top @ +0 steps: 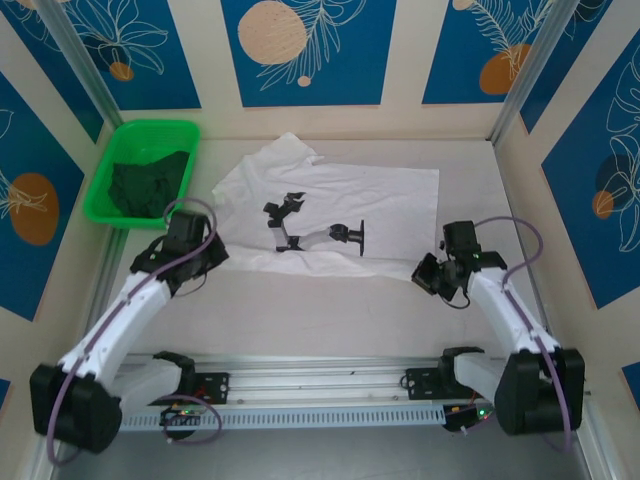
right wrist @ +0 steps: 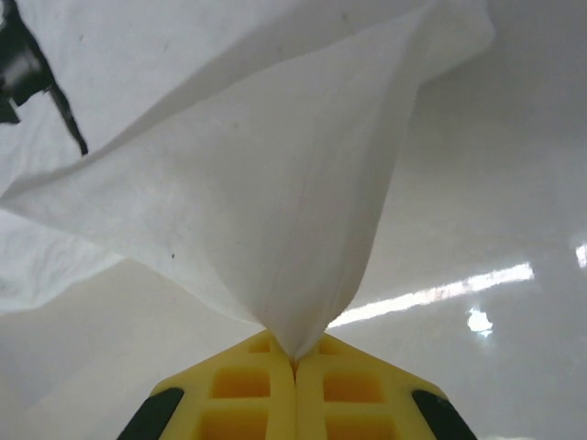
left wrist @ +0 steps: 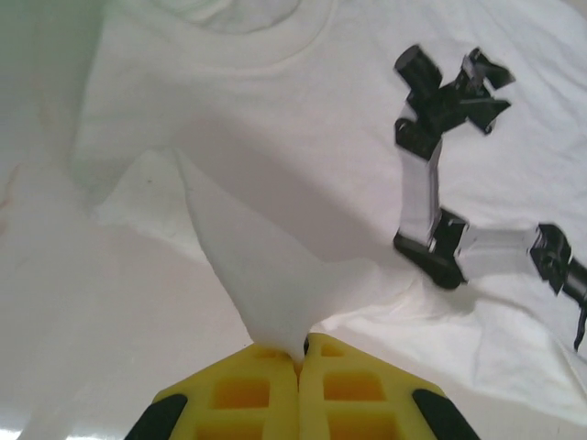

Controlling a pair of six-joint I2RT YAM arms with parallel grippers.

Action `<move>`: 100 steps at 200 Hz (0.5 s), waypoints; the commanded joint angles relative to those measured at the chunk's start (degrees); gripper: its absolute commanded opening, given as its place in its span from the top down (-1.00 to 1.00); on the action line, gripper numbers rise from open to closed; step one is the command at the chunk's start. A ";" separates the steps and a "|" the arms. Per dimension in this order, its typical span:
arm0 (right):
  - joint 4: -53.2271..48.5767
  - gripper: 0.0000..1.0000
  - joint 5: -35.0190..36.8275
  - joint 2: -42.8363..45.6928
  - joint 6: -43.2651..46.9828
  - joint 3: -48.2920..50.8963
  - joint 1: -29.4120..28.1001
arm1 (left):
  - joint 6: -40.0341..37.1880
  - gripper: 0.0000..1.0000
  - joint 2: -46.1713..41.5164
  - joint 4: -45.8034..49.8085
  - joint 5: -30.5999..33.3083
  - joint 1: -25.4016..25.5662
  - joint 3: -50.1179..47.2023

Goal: Fold and stack the t-shirts

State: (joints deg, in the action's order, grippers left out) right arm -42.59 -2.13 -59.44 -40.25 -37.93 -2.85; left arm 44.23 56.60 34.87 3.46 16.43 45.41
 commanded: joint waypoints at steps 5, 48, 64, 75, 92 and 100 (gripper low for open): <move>-2.93 0.98 -6.92 6.78 -4.86 4.23 0.28 | 3.01 0.97 -10.27 11.50 -1.90 0.44 -6.03; -4.13 1.00 -9.88 13.84 -11.46 10.30 3.06 | 9.63 0.97 -25.82 20.19 -9.61 0.45 -13.88; -5.00 1.00 -9.59 18.47 -15.28 12.59 3.93 | 11.10 0.96 -30.47 22.83 -11.60 0.45 -15.18; -6.01 1.00 -9.26 21.72 -17.55 13.90 4.95 | 11.79 0.95 -32.63 24.79 -12.02 0.45 -15.65; -7.83 1.00 -8.59 25.64 -19.85 15.51 7.16 | 12.31 0.96 -34.47 27.15 -12.28 0.45 -16.05; -7.88 1.00 -9.04 26.85 -20.06 16.30 8.39 | 12.46 0.95 -34.95 28.05 -11.97 0.45 -16.14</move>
State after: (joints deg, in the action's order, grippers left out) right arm -46.96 -9.32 -36.32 -55.05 -23.75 2.81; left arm 54.15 23.40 56.75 -6.42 16.47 30.17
